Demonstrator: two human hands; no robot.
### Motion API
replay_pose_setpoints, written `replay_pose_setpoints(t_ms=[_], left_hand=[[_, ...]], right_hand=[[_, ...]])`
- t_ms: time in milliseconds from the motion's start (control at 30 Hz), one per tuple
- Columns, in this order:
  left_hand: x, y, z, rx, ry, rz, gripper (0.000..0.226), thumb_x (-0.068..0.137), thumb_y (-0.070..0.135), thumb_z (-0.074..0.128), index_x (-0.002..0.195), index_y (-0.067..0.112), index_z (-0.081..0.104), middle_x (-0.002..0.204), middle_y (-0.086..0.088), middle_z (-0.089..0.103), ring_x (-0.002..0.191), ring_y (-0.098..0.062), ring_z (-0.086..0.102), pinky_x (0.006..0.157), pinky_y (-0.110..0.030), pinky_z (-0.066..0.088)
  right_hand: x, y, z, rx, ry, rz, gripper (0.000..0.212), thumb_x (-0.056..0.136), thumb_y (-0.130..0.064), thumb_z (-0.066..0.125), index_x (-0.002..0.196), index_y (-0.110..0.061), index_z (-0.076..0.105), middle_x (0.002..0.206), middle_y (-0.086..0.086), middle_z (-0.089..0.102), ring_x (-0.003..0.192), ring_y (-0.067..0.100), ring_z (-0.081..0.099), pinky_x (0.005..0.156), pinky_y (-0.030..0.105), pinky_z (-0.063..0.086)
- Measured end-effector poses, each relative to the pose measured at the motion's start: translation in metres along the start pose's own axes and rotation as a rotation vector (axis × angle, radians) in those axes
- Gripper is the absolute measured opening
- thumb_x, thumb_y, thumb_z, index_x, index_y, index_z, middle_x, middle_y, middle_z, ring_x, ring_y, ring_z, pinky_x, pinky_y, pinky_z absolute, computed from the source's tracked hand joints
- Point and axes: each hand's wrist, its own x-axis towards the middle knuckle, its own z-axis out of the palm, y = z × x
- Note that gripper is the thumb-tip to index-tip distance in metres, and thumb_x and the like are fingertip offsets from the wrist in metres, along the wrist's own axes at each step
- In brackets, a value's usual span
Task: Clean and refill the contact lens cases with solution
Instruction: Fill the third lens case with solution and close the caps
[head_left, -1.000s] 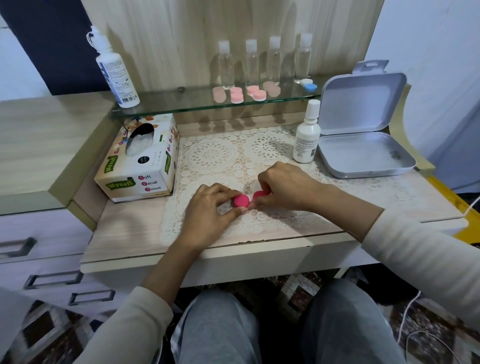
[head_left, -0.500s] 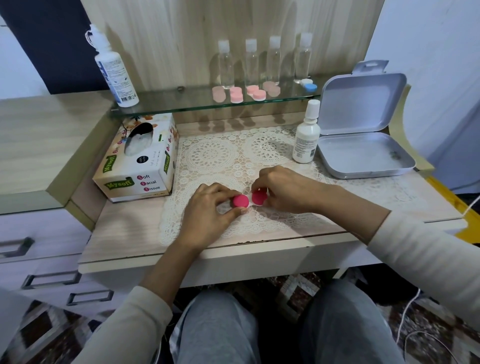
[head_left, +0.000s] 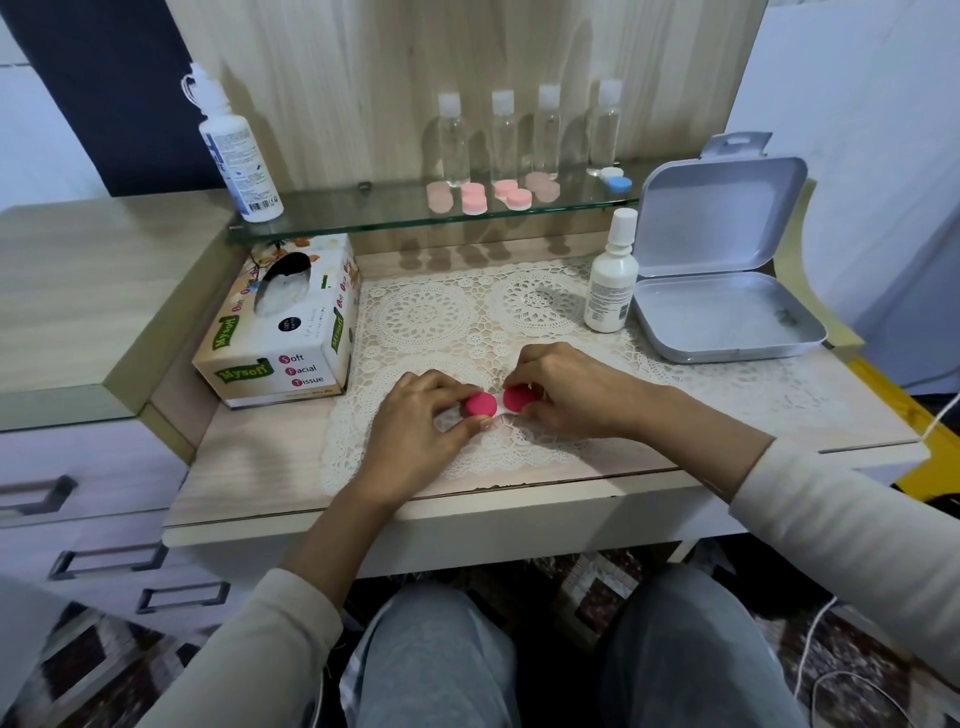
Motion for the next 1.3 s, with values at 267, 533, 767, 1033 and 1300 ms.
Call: replay_pose_setpoints(t_ms=[267,533,767,1033,1300], left_hand=[[0.015,0.009,-0.016,-0.101,-0.15,-0.053,0.042,0.081,0.042,0.063,0.118,0.021,0.063,0.107,0.006,0.061,0.098,-0.009,0.055,0.084,-0.02,0.042],[0.063,0.004,-0.02,0.023,-0.135,-0.055,0.053,0.084,0.052,0.05,0.124,0.017,0.058,0.125,-0.002,0.056,0.112,-0.016,0.051,0.097,-0.037,0.041],[0.095,-0.016,0.0,0.193,-0.178,-0.075,0.054,0.09,0.044,0.051,0.136,0.016,0.044,0.145,0.001,0.038,0.133,-0.017,0.028,0.11,-0.029,0.022],[0.091,-0.028,0.017,0.244,-0.114,-0.044,0.052,0.093,0.042,0.045,0.139,0.021,0.039,0.148,0.007,0.032,0.135,-0.013,0.023,0.113,-0.033,0.02],[0.09,-0.035,0.019,0.232,-0.104,-0.03,0.054,0.092,0.049,0.039,0.139,0.023,0.039,0.148,0.009,0.032,0.135,-0.011,0.023,0.113,-0.033,0.019]], right_hand=[[-0.001,0.001,-0.016,0.035,0.074,0.023,0.019,0.081,-0.014,0.061,0.098,-0.007,0.067,0.092,0.004,0.06,0.076,0.01,0.046,0.068,0.018,0.038],[0.007,0.02,-0.085,0.11,0.238,0.155,0.013,0.079,-0.015,0.07,0.089,-0.007,0.07,0.082,0.0,0.068,0.063,0.002,0.056,0.056,0.004,0.04],[0.05,0.055,-0.155,0.093,0.427,0.285,0.012,0.078,-0.018,0.072,0.086,-0.009,0.071,0.077,0.004,0.066,0.052,0.0,0.053,0.054,0.009,0.042],[0.1,0.106,-0.152,-0.07,0.36,0.589,0.032,0.077,-0.029,0.07,0.081,0.003,0.069,0.077,0.016,0.064,0.066,0.024,0.054,0.057,0.027,0.043],[0.12,0.114,-0.14,-0.145,0.314,0.636,0.037,0.078,-0.038,0.071,0.087,-0.003,0.064,0.077,0.008,0.053,0.073,0.023,0.051,0.062,0.028,0.038]])
